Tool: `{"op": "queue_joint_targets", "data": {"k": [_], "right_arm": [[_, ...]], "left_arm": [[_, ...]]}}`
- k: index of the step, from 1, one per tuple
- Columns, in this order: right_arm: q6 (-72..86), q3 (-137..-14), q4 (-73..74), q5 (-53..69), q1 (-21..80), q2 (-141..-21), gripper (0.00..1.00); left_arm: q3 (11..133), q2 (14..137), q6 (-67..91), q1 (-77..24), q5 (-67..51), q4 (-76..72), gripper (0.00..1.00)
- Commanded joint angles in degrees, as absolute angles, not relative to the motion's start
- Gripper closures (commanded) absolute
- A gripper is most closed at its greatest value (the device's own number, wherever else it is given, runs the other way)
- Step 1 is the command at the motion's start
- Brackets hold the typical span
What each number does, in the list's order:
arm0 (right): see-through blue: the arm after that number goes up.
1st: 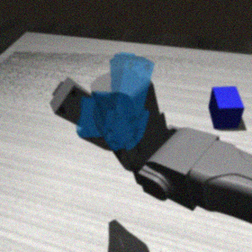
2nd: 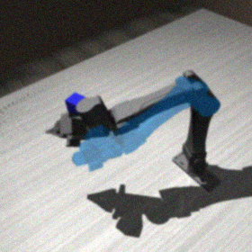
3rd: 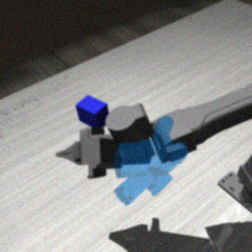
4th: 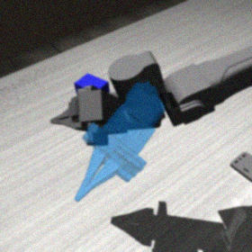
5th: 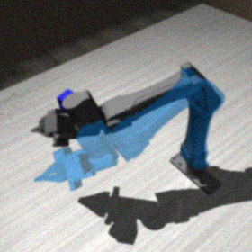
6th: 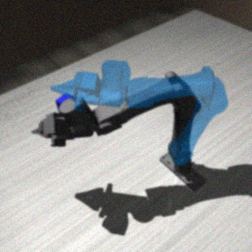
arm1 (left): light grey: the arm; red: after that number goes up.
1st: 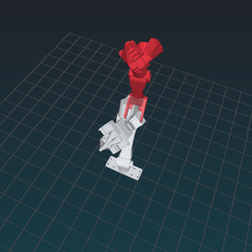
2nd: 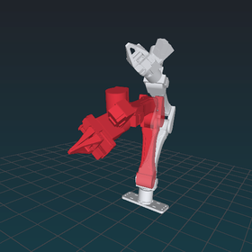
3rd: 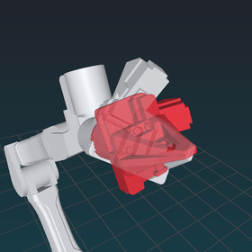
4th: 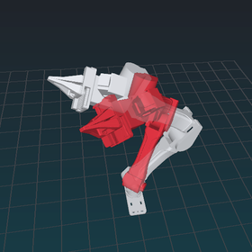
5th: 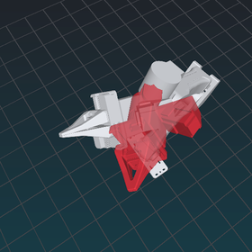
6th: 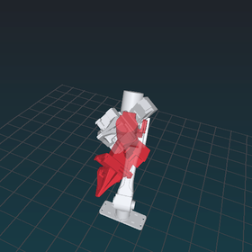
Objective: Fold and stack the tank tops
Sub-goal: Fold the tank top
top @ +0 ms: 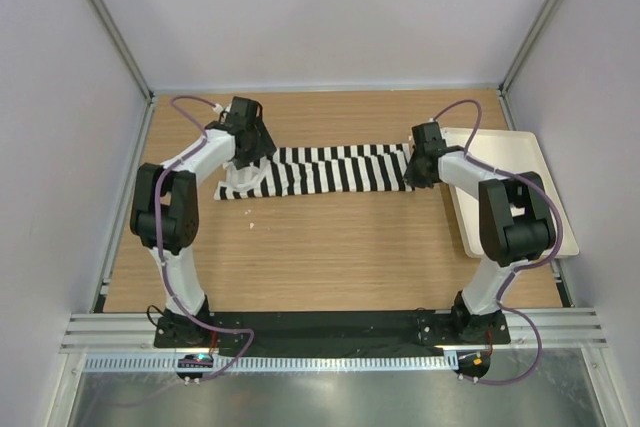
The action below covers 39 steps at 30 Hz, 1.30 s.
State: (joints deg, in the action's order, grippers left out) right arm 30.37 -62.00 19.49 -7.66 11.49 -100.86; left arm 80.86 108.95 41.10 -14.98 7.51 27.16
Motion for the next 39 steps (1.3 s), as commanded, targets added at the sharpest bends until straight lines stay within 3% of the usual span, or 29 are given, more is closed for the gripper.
{"op": "queue_joint_targets", "data": {"k": [1,20,25,32,35,36,37,39], "right_arm": [[31.20,-59.43,18.37,-10.54,12.13,-96.78,0.99],[33.40,-44.13,16.17,-7.82,16.25,-83.68,0.99],[35.24,-40.27,18.19,-6.33,22.49,-79.11,0.99],[43.59,-37.88,16.97,-3.35,41.99,-75.67,0.98],[44.65,-40.86,16.43,-3.07,51.05,-77.87,0.75],[43.52,-43.13,17.04,-4.03,52.63,-78.13,0.60],[42.64,-44.11,18.09,-3.96,53.43,-78.31,0.57],[41.40,-46.39,18.81,-4.13,53.61,-77.26,0.53]], "left_arm": [[86.91,111.44,39.46,-13.98,8.35,27.68,0.30],[100.81,126.82,38.50,-11.87,8.35,32.78,0.34],[111.95,135.23,38.06,-11.69,8.44,37.33,0.43],[134.01,146.15,39.28,-12.65,2.65,39.73,0.43],[139.83,149.67,39.90,-14.23,-3.41,35.96,0.36],[139.75,149.50,39.82,-14.76,-4.73,34.56,0.32],[139.83,149.24,39.47,-14.94,-6.57,32.89,0.19],[139.22,146.45,37.37,-14.85,-6.24,32.61,0.07]]}}
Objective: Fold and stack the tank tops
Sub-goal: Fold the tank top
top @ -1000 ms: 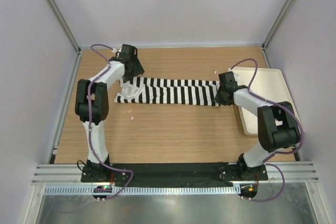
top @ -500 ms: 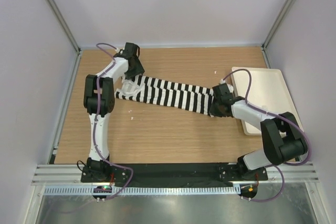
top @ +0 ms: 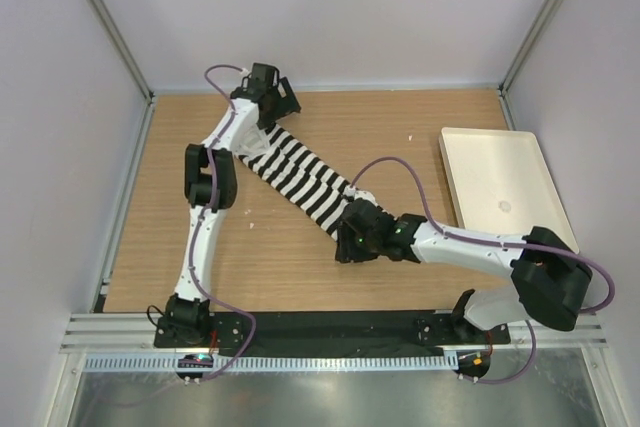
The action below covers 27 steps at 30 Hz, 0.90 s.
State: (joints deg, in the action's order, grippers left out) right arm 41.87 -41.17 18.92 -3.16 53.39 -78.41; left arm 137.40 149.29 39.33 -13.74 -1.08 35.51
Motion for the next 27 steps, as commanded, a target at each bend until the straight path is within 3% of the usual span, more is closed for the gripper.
{"op": "queue_joint_targets", "data": {"k": [1,5,11,14,20,27], "right_arm": [[39.13,-47.19,19.42,-4.48,53.61,-76.73,0.52],[33.06,-53.16,21.71,-0.98,50.37,-78.56,0.53],[24.19,-63.88,22.41,12.55,37.10,-85.68,0.53],[20.49,-69.33,23.02,15.28,33.49,-91.57,0.53],[18.28,-81.81,27.33,16.88,29.19,-105.62,0.53],[16.00,-92.18,32.16,13.19,27.42,-115.74,0.53]], "left_arm": [[138.35,144.95,36.57,-14.85,-4.59,32.35,0.03],[125.91,133.19,34.98,-14.15,-2.64,28.84,0.02],[109.10,112.37,37.61,-14.06,2.19,25.93,0.03],[93.15,101.22,41.73,-14.15,4.83,25.23,0.03],[68.26,85.71,45.35,-14.15,8.08,21.01,0.04],[50.20,73.13,48.95,-13.28,5.89,15.57,0.04]]}}
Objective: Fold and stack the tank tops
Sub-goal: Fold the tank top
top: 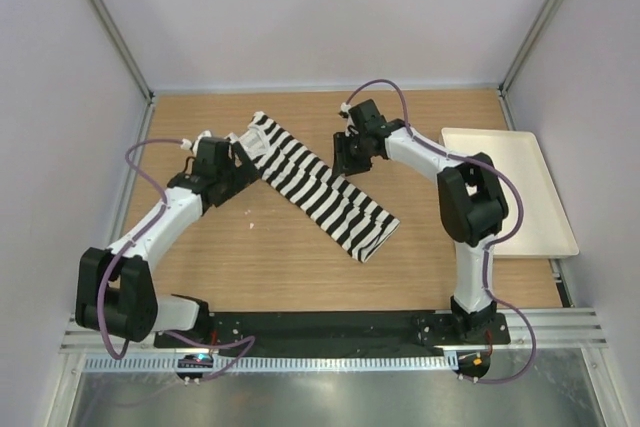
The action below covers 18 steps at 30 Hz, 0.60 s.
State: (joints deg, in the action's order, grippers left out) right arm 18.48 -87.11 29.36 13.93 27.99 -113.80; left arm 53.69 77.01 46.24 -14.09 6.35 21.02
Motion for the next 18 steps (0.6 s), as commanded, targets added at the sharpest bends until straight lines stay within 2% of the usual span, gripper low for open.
{"op": "queue_joint_targets", "data": {"k": [1,5,10,12,15,16,18], "right_arm": [[15.91,-92.72,32.25,12.40,27.16,-116.62,0.53],[15.12,-97.37,35.94,11.07,27.16,-121.72,0.53],[14.77,-97.21,35.33,13.27,27.16,-124.01,0.53],[14.68,-97.47,35.42,13.27,27.07,-125.06,0.56],[15.37,-98.00,36.12,12.39,26.72,-125.86,0.79],[16.25,-97.48,35.51,11.87,25.85,-124.90,0.96],[20.36,-91.96,29.93,12.82,24.09,-122.36,0.99]], "left_arm": [[49.23,73.04,49.13,-13.18,5.71,14.86,0.05],[48.60,77.51,48.78,-11.78,3.27,13.36,0.07],[49.05,83.32,49.13,-10.20,0.18,11.87,0.11],[48.61,83.85,49.48,-10.20,-1.49,10.29,0.11],[48.78,84.46,49.48,-10.20,-1.75,10.02,0.11],[49.13,84.64,49.40,-10.20,-1.76,10.02,0.11],[49.66,85.95,49.13,-10.20,-2.54,9.84,0.11]]}}
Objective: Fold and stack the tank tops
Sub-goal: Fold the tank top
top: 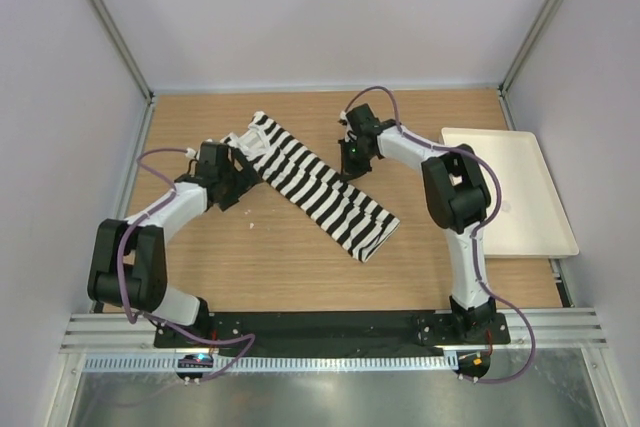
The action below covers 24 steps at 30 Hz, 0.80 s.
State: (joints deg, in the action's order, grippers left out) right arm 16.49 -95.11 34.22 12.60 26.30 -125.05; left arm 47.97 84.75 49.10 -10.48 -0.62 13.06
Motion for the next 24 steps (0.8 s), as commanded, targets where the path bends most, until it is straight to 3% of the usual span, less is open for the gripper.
{"op": "queue_joint_targets", "data": {"k": [1,6,8,14,20,24], "right_arm": [[21.78,-89.67,27.88,14.05,22.78,-119.91,0.99],[26.98,-73.76,19.35,14.68,18.63,-111.11,0.99],[27.60,-67.98,17.06,16.16,18.63,-107.51,0.94],[27.95,-59.52,15.21,18.46,18.89,-103.10,0.89],[29.35,-55.99,14.15,18.81,21.97,-99.67,0.89],[32.77,-54.58,12.66,17.67,26.88,-97.48,0.90]], "left_arm": [[50.53,86.57,49.13,-10.20,-2.72,9.84,0.11],[54.92,94.19,49.13,-10.28,-5.09,8.09,0.14],[58.78,97.54,49.22,-10.63,-6.15,7.82,0.15],[72.23,112.66,51.59,-11.60,-8.16,7.91,0.22],[87.17,123.19,52.73,-14.76,-7.21,11.32,0.39],[101.12,130.85,53.00,-15.20,-7.03,15.73,0.57]]}}
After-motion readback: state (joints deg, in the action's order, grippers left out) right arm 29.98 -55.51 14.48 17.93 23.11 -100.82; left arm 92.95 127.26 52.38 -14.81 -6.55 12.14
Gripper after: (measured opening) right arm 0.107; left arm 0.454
